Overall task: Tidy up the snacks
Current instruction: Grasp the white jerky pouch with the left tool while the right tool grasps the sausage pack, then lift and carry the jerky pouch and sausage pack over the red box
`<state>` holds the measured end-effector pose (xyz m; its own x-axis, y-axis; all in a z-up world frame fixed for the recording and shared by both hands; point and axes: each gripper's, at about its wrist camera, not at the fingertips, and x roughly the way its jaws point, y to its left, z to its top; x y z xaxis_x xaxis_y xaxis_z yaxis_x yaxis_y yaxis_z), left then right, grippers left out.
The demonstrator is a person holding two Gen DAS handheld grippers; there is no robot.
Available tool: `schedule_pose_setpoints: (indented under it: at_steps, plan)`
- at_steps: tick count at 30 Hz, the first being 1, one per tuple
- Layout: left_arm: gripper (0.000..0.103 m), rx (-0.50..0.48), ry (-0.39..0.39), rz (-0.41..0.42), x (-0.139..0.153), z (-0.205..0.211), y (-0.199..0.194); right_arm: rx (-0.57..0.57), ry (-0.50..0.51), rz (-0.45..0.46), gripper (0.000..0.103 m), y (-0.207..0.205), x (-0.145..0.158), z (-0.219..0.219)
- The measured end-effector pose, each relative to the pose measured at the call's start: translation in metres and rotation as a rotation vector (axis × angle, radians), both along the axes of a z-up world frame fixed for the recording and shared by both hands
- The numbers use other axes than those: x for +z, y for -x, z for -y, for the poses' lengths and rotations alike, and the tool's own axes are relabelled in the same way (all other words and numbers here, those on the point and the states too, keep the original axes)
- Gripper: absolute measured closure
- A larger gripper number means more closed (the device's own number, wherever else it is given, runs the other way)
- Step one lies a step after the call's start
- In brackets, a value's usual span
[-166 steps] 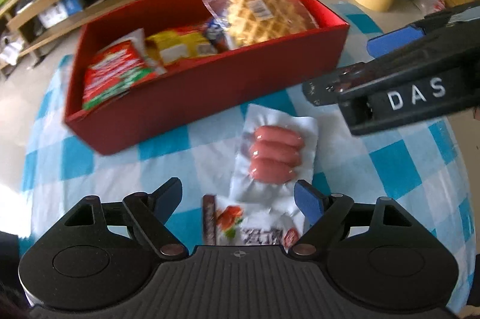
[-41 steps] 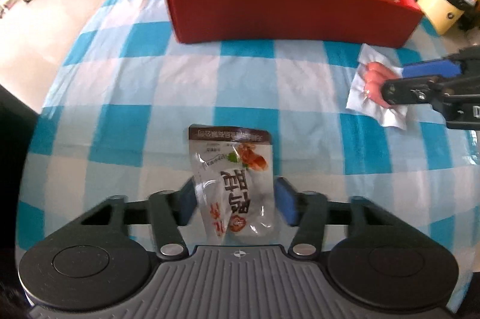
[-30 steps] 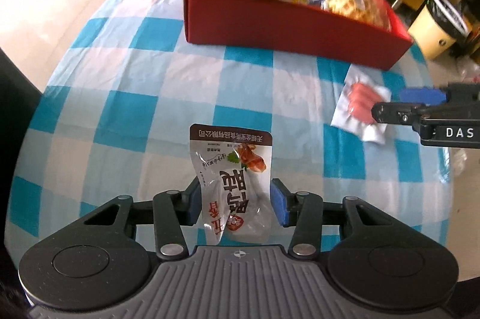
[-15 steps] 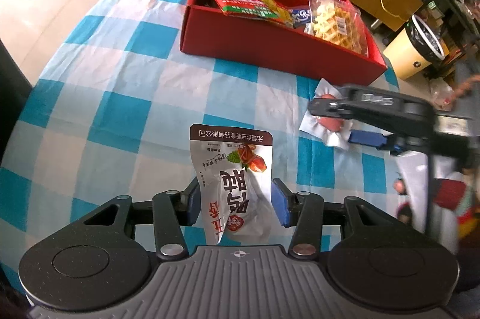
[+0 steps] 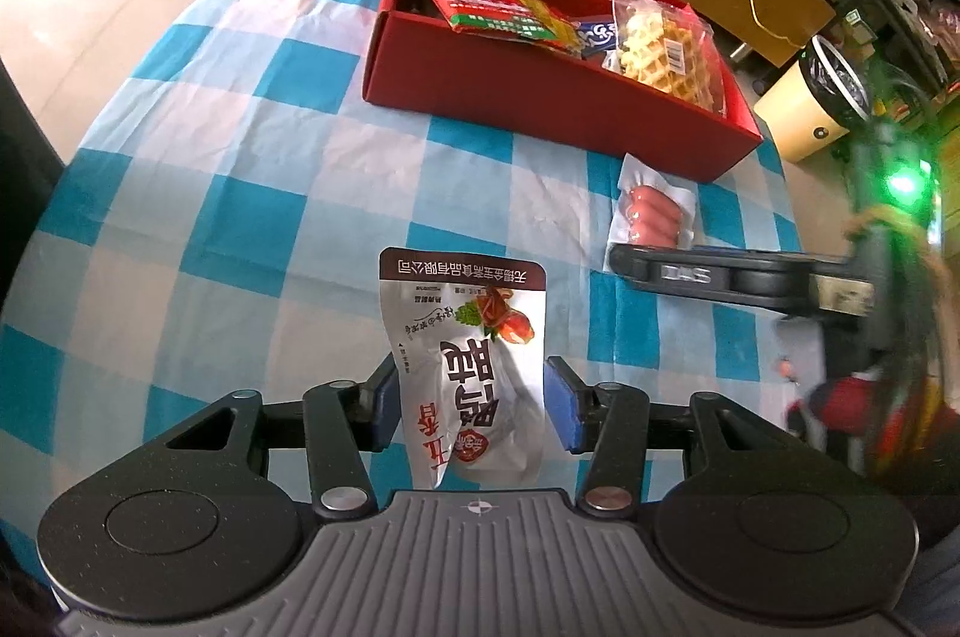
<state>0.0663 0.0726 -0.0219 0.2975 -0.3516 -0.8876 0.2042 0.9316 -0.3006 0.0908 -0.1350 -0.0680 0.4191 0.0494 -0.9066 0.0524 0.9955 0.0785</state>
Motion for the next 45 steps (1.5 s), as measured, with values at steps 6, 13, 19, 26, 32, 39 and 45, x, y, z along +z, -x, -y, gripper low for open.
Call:
schedule_pose_setpoints:
  at_steps: [6, 13, 19, 26, 32, 39, 45]
  plan:
    - [0.046, -0.014, -0.019, 0.01, 0.001, 0.011, 0.002, -0.033, -0.076, -0.009, 0.069, 0.011, 0.013, 0.039]
    - [0.045, -0.005, -0.032, -0.006, -0.003, 0.02, -0.003, -0.261, -0.259, 0.057, 0.04, -0.012, 0.007, 0.046]
    - [0.045, -0.014, -0.034, -0.031, -0.008, 0.019, -0.005, -0.257, -0.142, 0.04, 0.001, -0.03, -0.01, 0.008]
    - [0.045, 0.005, -0.033, -0.048, -0.011, 0.012, -0.009, -0.093, 0.008, -0.01, 0.015, -0.033, -0.009, -0.012]
    - [0.045, -0.013, -0.063, -0.035, -0.011, 0.023, -0.007, -0.041, 0.0, -0.012, 0.038, -0.011, -0.002, 0.003]
    - [0.045, -0.019, -0.098, 0.048, 0.005, 0.039, -0.011, -0.031, -0.071, 0.08, 0.039, 0.024, 0.028, 0.027]
    - [0.045, -0.022, -0.121, 0.141, 0.028, 0.06, -0.021, -0.026, -0.126, 0.23, 0.039, 0.033, 0.069, 0.036]
